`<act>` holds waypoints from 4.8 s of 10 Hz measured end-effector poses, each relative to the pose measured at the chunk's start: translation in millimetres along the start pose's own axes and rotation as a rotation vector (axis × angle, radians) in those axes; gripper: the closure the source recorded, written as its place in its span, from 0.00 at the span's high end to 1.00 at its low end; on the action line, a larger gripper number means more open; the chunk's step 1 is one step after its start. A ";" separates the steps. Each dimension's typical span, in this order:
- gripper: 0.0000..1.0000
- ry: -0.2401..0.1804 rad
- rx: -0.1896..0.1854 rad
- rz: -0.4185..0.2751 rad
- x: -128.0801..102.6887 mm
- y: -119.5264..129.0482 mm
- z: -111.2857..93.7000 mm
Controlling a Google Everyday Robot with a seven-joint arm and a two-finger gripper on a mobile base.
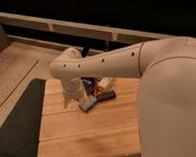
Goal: Stand the bottle upright
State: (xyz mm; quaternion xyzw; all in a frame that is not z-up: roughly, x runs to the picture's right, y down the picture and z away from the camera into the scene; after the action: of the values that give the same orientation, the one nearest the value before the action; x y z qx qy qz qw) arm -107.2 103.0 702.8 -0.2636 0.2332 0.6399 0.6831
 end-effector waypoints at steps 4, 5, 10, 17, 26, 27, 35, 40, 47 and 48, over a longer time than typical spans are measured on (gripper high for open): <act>0.65 0.000 0.000 0.000 0.0 0.1 0.0; 0.65 0.000 0.000 0.000 0.0 0.1 0.0; 0.65 0.000 0.000 0.000 0.0 0.1 0.0; 0.65 -0.231 -0.157 0.115 -75.7 -37.9 -35.6; 0.65 -0.496 -0.240 0.352 -111.3 -137.9 -94.4; 0.65 -0.538 -0.236 0.365 -127.0 -153.9 -99.2; 0.65 -0.774 -0.401 0.569 -208.5 -316.2 -103.0; 0.65 -0.705 -0.354 0.600 -215.6 -324.9 -71.5; 0.65 -0.448 -0.213 0.398 -276.9 -280.2 19.4; 0.65 -0.431 -0.166 0.371 -285.1 -289.5 22.6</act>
State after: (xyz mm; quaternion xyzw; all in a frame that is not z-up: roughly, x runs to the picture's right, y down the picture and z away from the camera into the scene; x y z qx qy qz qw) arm 160.5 -108.5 924.6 -0.1293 0.0740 0.8121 0.5642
